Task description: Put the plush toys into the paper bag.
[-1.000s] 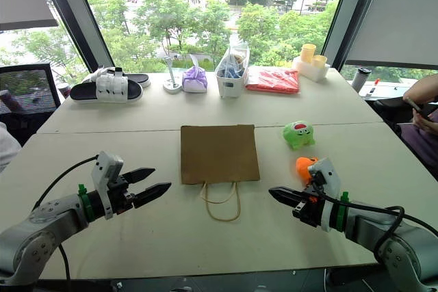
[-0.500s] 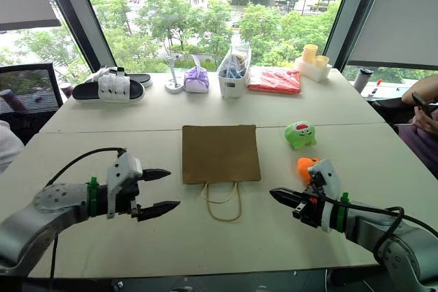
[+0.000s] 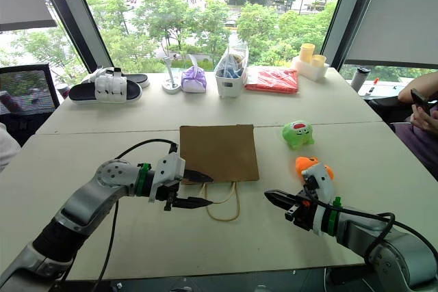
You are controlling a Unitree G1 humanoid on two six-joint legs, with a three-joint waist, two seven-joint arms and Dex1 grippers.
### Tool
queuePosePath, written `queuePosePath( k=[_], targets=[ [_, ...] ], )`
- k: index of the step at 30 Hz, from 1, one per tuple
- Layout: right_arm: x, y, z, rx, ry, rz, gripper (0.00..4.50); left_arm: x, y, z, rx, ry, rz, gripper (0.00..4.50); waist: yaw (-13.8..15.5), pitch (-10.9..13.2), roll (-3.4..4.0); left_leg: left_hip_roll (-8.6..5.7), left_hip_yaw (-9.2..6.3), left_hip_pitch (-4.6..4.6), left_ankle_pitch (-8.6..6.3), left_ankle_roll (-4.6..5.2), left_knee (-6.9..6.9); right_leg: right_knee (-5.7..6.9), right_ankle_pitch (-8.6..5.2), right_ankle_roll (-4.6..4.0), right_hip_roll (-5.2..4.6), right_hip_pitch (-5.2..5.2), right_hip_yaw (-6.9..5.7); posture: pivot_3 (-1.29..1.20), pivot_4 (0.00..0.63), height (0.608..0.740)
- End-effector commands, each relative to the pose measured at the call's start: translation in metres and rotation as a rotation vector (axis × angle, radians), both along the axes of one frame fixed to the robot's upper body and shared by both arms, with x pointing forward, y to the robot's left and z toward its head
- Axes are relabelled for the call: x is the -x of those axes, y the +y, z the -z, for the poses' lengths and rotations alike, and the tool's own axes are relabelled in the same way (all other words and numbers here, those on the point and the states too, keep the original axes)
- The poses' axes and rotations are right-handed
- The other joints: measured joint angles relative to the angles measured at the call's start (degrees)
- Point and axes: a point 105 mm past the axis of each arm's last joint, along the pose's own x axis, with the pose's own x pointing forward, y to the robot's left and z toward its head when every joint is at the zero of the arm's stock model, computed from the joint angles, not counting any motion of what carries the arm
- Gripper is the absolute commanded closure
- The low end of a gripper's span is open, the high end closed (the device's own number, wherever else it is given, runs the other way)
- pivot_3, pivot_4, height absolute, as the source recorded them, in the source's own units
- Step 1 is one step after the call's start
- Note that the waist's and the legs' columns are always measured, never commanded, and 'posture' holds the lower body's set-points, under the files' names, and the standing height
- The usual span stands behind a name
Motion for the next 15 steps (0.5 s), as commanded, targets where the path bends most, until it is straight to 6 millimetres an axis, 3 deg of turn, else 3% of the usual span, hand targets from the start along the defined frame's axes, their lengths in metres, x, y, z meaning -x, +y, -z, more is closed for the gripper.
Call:
queuePosePath(
  k=[1, 2, 7, 10, 15],
  targets=[
    [0.002, 0.003, -0.01, -0.004, -0.06, 0.004, 4.5, -0.005, -0.002, -0.007, 0.005, -0.038, 0.022, 3.91, 0.05, 0.0, 0.0, 0.0, -0.02, 0.01, 0.0, 0.0, 0.0, 0.03, 0.0, 0.0, 0.0, 0.01, -0.01, 0.0, 0.15, 0.74],
    [0.003, 0.004, -0.01, -0.005, -0.06, 0.005, 4.5, -0.006, -0.002, -0.008, 0.0, -0.043, 0.026, 4.47, 0.05, 0.0, 0.0, 0.0, -0.02, 0.01, 0.0, 0.0, 0.01, 0.04, 0.0, 0.01, 0.01, 0.0, -0.01, 0.0, 0.15, 0.74],
    [0.004, 0.005, -0.009, -0.009, -0.062, 0.011, 4.5, -0.01, 0.001, -0.016, 0.008, -0.055, 0.008, 4.47, 0.02, 0.0, -0.01, 0.0, -0.04, 0.02, 0.0, 0.0, 0.04, 0.06, 0.0, 0.01, 0.02, 0.01, -0.01, 0.0, 0.15, 0.74],
    [0.004, 0.005, -0.009, -0.01, -0.063, 0.015, 4.5, -0.009, 0.008, -0.028, 0.056, -0.014, -0.015, 3.63, 0.0, 0.0, -0.01, 0.0, -0.07, 0.03, 0.0, 0.01, 0.03, 0.1, 0.0, 0.02, 0.03, 0.0, -0.01, 0.0, 0.15, 0.74],
    [0.003, 0.006, -0.006, -0.01, -0.056, 0.008, 4.5, 0.008, 0.02, -0.01, -0.05, -0.015, 0.042, 1.23, -0.12, -0.01, 0.02, 0.03, -0.07, 0.08, 0.0, 0.0, -0.01, 0.14, 0.0, 0.02, 0.07, 0.0, 0.0, 0.0, 0.15, 0.74]
  ],
)
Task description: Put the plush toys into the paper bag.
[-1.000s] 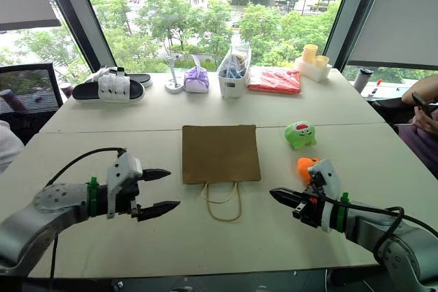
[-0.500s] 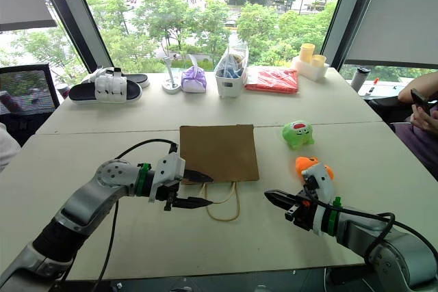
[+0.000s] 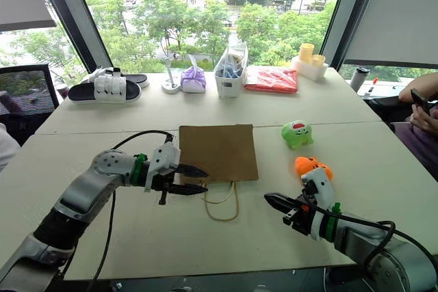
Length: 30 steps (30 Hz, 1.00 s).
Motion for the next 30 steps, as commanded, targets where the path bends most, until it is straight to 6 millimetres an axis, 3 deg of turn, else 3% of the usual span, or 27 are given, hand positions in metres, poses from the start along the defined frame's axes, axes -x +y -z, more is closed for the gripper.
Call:
queuePosePath(
  k=[1, 3, 12, 16, 22, 26, 30],
  targets=[
    [-0.002, 0.005, -0.01, -0.008, -0.058, -0.023, 4.5, 0.008, -0.001, 0.001, -0.02, -0.068, 0.036, 0.78, 0.11, 0.0, 0.0, 0.01, 0.0, 0.01, 0.0, 0.0, 0.0, 0.0, 0.0, 0.0, 0.0, 0.01, 0.0, 0.0, 0.15, 0.74],
    [-0.005, 0.007, -0.01, -0.01, -0.061, -0.027, 4.5, 0.002, -0.004, 0.005, -0.016, -0.101, 0.011, 0.07, 0.28, 0.01, -0.02, 0.01, 0.0, 0.0, 0.0, 0.0, 0.05, -0.01, 0.0, 0.0, 0.0, 0.03, 0.0, 0.0, 0.15, 0.74],
    [-0.013, 0.006, -0.011, -0.007, -0.072, -0.018, 4.5, -0.017, -0.023, 0.049, -0.047, -0.123, 0.034, 0.07, 0.24, -0.01, -0.03, -0.04, -0.03, 0.02, 0.0, 0.0, 0.08, -0.02, 0.0, -0.01, -0.01, 0.1, -0.02, 0.0, 0.15, 0.74],
    [-0.013, 0.006, -0.011, -0.01, -0.075, 0.001, 4.5, -0.027, -0.026, 0.048, 0.016, -0.109, 0.001, 1.36, 0.18, -0.01, -0.02, -0.03, -0.03, 0.04, 0.0, 0.0, 0.08, 0.0, 0.01, 0.0, 0.02, 0.08, -0.02, 0.0, 0.15, 0.74],
    [-0.009, 0.008, -0.007, -0.02, -0.066, 0.014, 4.5, -0.032, -0.025, 0.042, 0.038, -0.108, -0.003, 4.37, 0.2, -0.01, -0.03, -0.03, -0.05, 0.04, 0.0, 0.0, 0.1, 0.01, 0.05, 0.09, 0.02, 0.1, -0.01, 0.0, 0.15, 0.74],
    [-0.009, 0.015, -0.006, -0.024, -0.064, -0.006, 4.5, -0.046, -0.027, 0.026, 0.086, -0.107, -0.061, 4.46, 0.22, -0.01, -0.03, -0.04, -0.05, 0.04, 0.0, 0.0, 0.11, 0.02, 0.06, 0.1, 0.02, 0.1, -0.02, 0.0, 0.15, 0.74],
    [-0.012, 0.026, -0.01, -0.012, -0.099, -0.026, 4.5, -0.069, -0.028, -0.003, 0.213, -0.04, -0.192, 4.46, 0.17, -0.01, -0.03, -0.05, -0.07, 0.04, 0.01, 0.01, 0.13, 0.03, 0.07, 0.12, 0.02, 0.11, -0.03, 0.0, 0.15, 0.74]
  ],
)
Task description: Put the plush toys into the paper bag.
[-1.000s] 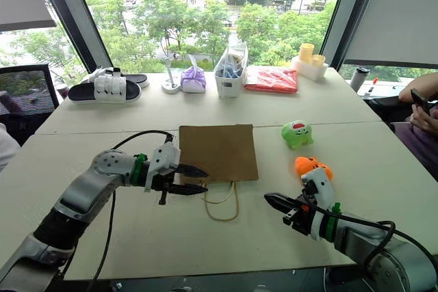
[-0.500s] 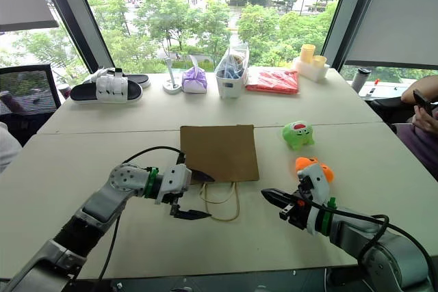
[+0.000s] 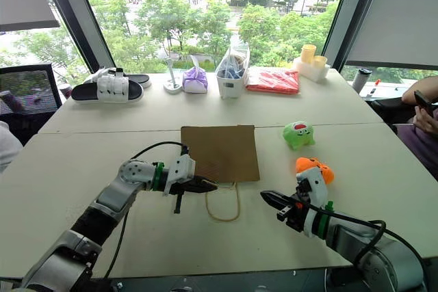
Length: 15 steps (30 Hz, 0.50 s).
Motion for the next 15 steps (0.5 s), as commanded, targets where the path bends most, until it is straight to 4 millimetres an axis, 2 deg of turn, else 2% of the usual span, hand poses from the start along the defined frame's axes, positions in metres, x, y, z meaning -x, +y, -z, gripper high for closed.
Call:
queuePosePath(
  k=[1, 4, 6, 12, 15],
  targets=[
    [-0.005, 0.014, -0.017, 0.002, -0.096, -0.024, 4.5, -0.022, 0.002, -0.038, 0.15, 0.021, -0.104, 4.46, -0.03, 0.0, 0.0, 0.0, 0.0, 0.0, 0.0, 0.0, 0.0, 0.0, 0.0, 0.01, 0.0, 0.0, 0.0, 0.0, 0.15, 0.74],
    [-0.02, 0.032, -0.027, -0.009, -0.173, -0.015, 4.5, -0.034, -0.006, -0.066, 0.311, 0.115, -0.159, 4.46, -0.28, 0.0, 0.0, -0.01, -0.01, 0.04, 0.0, 0.0, 0.0, 0.05, 0.01, 0.02, 0.02, 0.0, 0.0, 0.0, 0.15, 0.74],
    [-0.032, 0.041, -0.032, 0.0, -0.217, 0.005, 4.5, -0.034, -0.013, -0.077, 0.378, 0.171, -0.162, 4.46, -0.51, 0.0, 0.0, -0.01, -0.02, 0.05, 0.01, -0.01, -0.01, 0.09, 0.01, 0.02, 0.03, -0.02, -0.01, 0.0, 0.15, 0.74],
    [-0.065, 0.05, -0.042, 0.013, -0.304, 0.066, 4.5, -0.029, -0.023, -0.084, 0.454, 0.254, -0.18, 4.46, -0.65, -0.01, -0.02, -0.03, -0.04, 0.05, 0.06, -0.11, -0.03, 0.11, 0.01, 0.02, 0.03, -0.07, 0.0, 0.0, 0.15, 0.74],
    [-0.079, 0.059, -0.036, 0.07, -0.314, 0.057, 4.5, -0.025, -0.028, -0.084, 0.472, 0.274, -0.178, 4.46, -0.85, -0.02, -0.01, -0.04, -0.04, 0.04, 0.12, -0.21, -0.05, 0.12, 0.02, 0.01, 0.03, -0.09, 0.01, 0.0, 0.15, 0.74]
  ],
)
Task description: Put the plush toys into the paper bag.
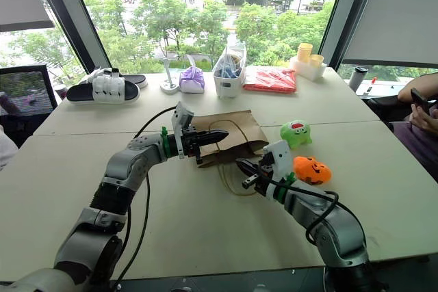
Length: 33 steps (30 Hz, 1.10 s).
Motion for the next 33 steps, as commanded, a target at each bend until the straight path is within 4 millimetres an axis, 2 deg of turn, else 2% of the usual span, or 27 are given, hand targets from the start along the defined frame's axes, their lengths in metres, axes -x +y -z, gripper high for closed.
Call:
queuePosePath(
  k=[1, 5, 10, 13, 16, 20, 23, 33],
  targets=[
    [-0.017, 0.008, -0.001, 0.045, -0.05, 0.013, 4.5, 0.006, -0.004, -0.016, 0.061, -0.02, 0.011, 4.46, -0.27, 0.0, 0.0, 0.0, -0.01, 0.0, 0.0, 0.0, 0.0, 0.01, 0.0, 0.0, 0.0, 0.01, 0.0, 0.0, 0.15, 0.74],
    [-0.045, 0.004, 0.016, 0.086, -0.023, 0.091, 4.5, 0.009, -0.005, -0.019, 0.096, -0.001, 0.004, 4.46, -0.68, 0.0, 0.0, -0.01, -0.01, 0.01, 0.03, -0.06, -0.02, 0.02, 0.0, -0.01, 0.0, 0.0, 0.01, 0.0, 0.15, 0.74],
    [-0.057, 0.011, 0.035, 0.117, 0.009, 0.085, 4.5, 0.012, -0.006, -0.029, 0.134, -0.004, -0.013, 4.46, -0.82, -0.01, 0.0, -0.01, 0.01, 0.02, 0.17, -0.3, -0.1, 0.06, 0.01, -0.01, 0.0, -0.09, 0.02, 0.0, 0.15, 0.74],
    [-0.055, 0.017, 0.048, 0.152, 0.035, 0.071, 4.5, 0.027, -0.015, -0.052, 0.117, -0.111, 0.019, 4.46, -0.9, -0.01, 0.0, 0.0, 0.02, -0.05, 0.19, -0.33, -0.12, 0.07, 0.01, -0.02, 0.0, -0.19, 0.05, 0.0, 0.15, 0.74],
    [-0.051, 0.014, 0.058, 0.187, 0.055, 0.08, 4.5, 0.042, -0.02, -0.071, 0.114, -0.196, 0.051, 4.46, -0.87, -0.02, 0.01, 0.0, 0.02, -0.15, 0.21, -0.38, -0.1, 0.09, 0.01, -0.02, 0.0, -0.28, 0.07, 0.0, 0.15, 0.74],
    [-0.048, 0.014, 0.061, 0.192, 0.06, 0.08, 4.5, 0.047, -0.02, -0.083, 0.138, -0.225, 0.05, 4.46, -0.72, -0.09, 0.04, -0.01, 0.04, -0.11, 0.22, -0.4, -0.09, 0.09, 0.02, -0.03, 0.0, -0.22, 0.07, 0.0, 0.15, 0.74],
    [-0.046, 0.014, 0.062, 0.189, 0.063, 0.08, 4.5, 0.041, -0.015, -0.096, 0.197, -0.237, 0.004, 4.46, -0.73, -0.09, 0.03, -0.01, 0.03, -0.1, 0.21, -0.38, -0.07, 0.09, 0.02, -0.04, 0.01, -0.2, 0.07, 0.0, 0.15, 0.74],
    [-0.044, 0.009, 0.056, 0.159, 0.048, 0.107, 4.5, 0.017, -0.002, -0.076, 0.238, -0.192, -0.122, 4.46, -0.7, -0.1, 0.03, -0.01, 0.04, -0.09, 0.26, -0.45, -0.07, 0.09, 0.03, -0.04, 0.02, -0.2, 0.07, 0.0, 0.15, 0.74]
  ],
)
